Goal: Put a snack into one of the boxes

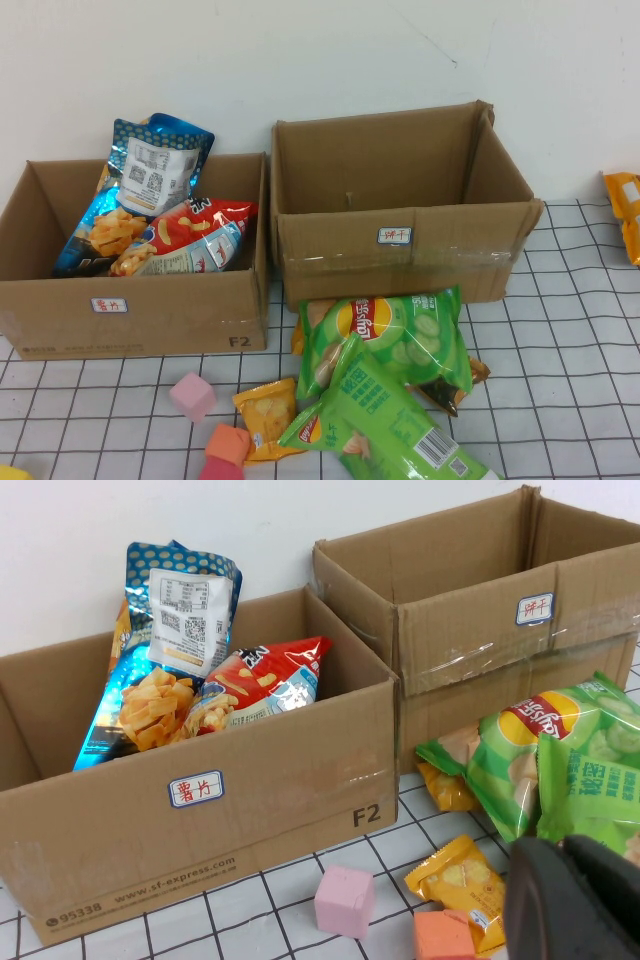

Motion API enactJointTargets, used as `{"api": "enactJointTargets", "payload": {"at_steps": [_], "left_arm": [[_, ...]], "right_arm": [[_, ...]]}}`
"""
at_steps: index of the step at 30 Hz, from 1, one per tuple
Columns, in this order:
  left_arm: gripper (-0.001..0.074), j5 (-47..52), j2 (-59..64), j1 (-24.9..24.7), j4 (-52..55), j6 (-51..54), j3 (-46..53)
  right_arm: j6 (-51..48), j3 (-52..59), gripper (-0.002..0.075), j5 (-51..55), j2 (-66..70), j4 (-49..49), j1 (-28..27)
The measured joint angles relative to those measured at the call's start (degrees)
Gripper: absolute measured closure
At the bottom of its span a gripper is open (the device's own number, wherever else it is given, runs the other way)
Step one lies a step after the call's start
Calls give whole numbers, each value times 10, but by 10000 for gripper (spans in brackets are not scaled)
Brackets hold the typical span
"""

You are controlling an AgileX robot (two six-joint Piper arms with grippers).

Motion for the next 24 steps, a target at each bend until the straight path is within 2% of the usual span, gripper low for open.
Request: {"api": "enactJointTargets", "payload": {"at_steps": [5,8,13,17,20,24], "left_arm": [[736,0,0,0,8,0,0],[736,-14,0,0,67,-29,2],[736,-146,0,28,198,-197,51],[736,-291,0,60,266,-290,138],[736,-332,0,66,272,-305,184],[736,-327,0,66,272,-345,205]], "right_arm": [[0,0,727,1,0,0,0],[0,0,727,1,0,0,0],[0,0,727,2,0,0,0],[0,0,727,2,0,0,0],[0,0,727,2,0,0,0],[0,0,727,2,0,0,0]]}}
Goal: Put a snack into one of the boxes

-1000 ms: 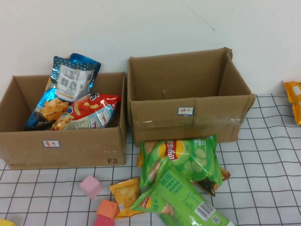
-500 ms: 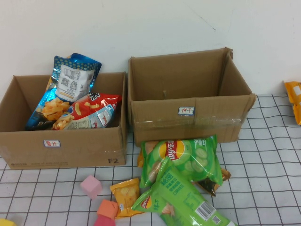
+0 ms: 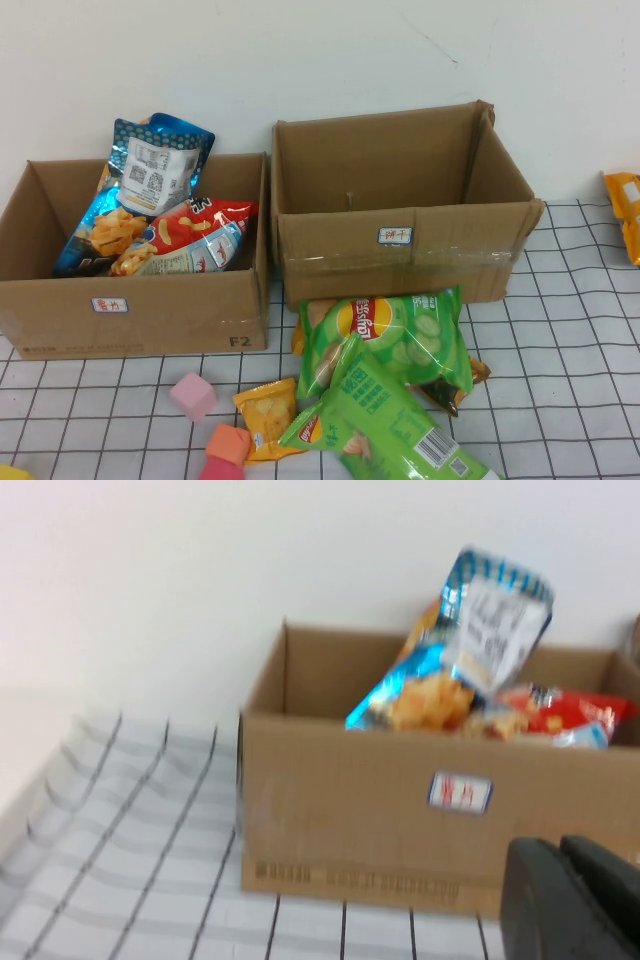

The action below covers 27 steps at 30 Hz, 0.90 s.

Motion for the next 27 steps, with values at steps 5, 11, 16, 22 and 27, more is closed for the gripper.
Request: {"api": "enactJointTargets", "payload": {"at_steps": [5,11,16,22,27], "left_arm": [[736,54,0,1,0,-4,0],[736,127,0,1,0,23,0],[736,128,0,-11,2,84,0],[736,128,0,-14,2,101,0],[736,128,0,-14,2,102,0]], "right_arm": [[0,0,727,0,0,0,0],[0,0,727,0,0,0,0],[0,0,727,0,0,0,0],[0,0,727,0,0,0,0],[0,0,727,0,0,0,0]]}}
